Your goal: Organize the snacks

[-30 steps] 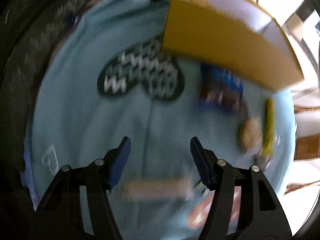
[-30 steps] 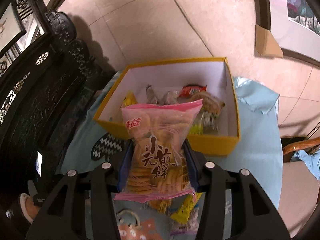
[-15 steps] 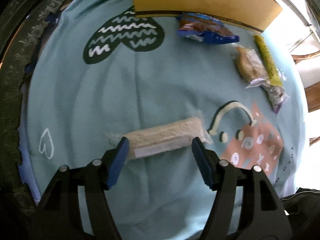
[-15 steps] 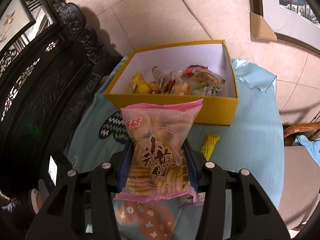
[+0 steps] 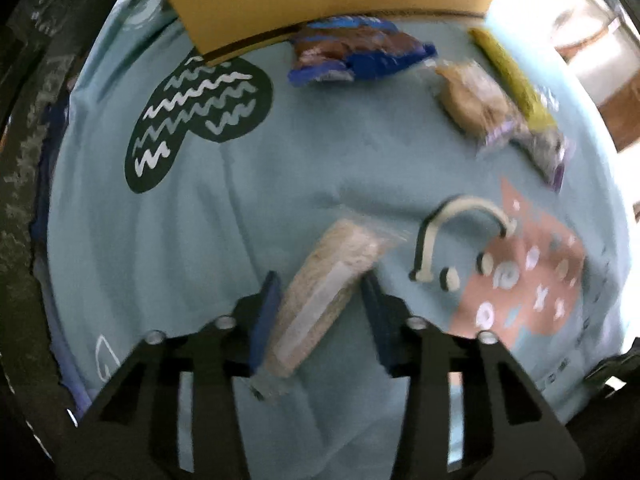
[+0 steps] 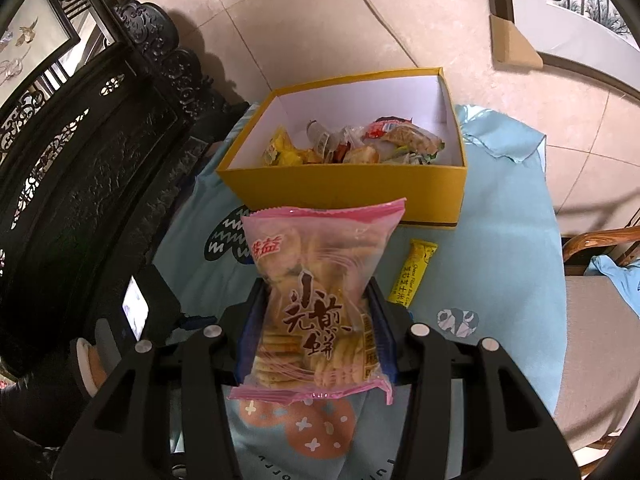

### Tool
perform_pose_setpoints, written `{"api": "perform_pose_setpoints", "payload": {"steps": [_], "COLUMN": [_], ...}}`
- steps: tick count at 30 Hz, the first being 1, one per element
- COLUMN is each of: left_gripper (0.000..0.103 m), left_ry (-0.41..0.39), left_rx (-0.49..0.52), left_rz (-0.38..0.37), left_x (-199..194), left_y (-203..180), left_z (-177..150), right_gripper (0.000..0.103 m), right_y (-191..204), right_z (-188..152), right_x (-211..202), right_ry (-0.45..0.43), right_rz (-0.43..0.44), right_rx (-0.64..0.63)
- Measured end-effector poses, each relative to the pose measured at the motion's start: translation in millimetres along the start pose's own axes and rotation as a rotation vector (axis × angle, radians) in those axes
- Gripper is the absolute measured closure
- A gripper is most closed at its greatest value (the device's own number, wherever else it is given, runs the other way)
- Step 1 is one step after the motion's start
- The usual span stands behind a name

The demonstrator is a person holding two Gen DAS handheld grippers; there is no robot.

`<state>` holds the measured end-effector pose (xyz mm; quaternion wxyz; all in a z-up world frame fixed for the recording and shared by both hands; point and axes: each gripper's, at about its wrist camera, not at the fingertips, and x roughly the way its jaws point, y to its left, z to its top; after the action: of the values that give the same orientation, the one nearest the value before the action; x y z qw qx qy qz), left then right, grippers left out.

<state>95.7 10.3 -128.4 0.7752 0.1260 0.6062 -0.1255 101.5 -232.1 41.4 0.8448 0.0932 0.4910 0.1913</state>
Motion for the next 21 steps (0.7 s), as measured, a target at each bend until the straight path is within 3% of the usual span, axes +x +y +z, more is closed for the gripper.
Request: {"api": "perform_pose_setpoints", "payload": {"steps": [4,8,14,21], "left_gripper": [0.077,0.078,0.081,0.081], "left_ry": [-0.028,-0.094,-0.153,-0.031], "left_rx": [-0.137,-0.248,-0.291,-0.286], "left_rz": [-0.076,-0.153,-0.182,-0.138], "left_x": [-18,-44,-74,-14], "left_y": [22,39,37,19], "left_z": [1,4,14,21], "right_gripper": [0.054,0.054,0.054,0.054], "right_y": [-4,-3,5,5], "right_z": [-1,0,4,5], "right_x": [-2,1,6,15], "right_ry": [-0.005,0.001,0.007,0.023], "right_rz": [-0.006,-0.002,0.006,0.006], "right_rx": [0.012,0.013,-0.01,-0.007]}}
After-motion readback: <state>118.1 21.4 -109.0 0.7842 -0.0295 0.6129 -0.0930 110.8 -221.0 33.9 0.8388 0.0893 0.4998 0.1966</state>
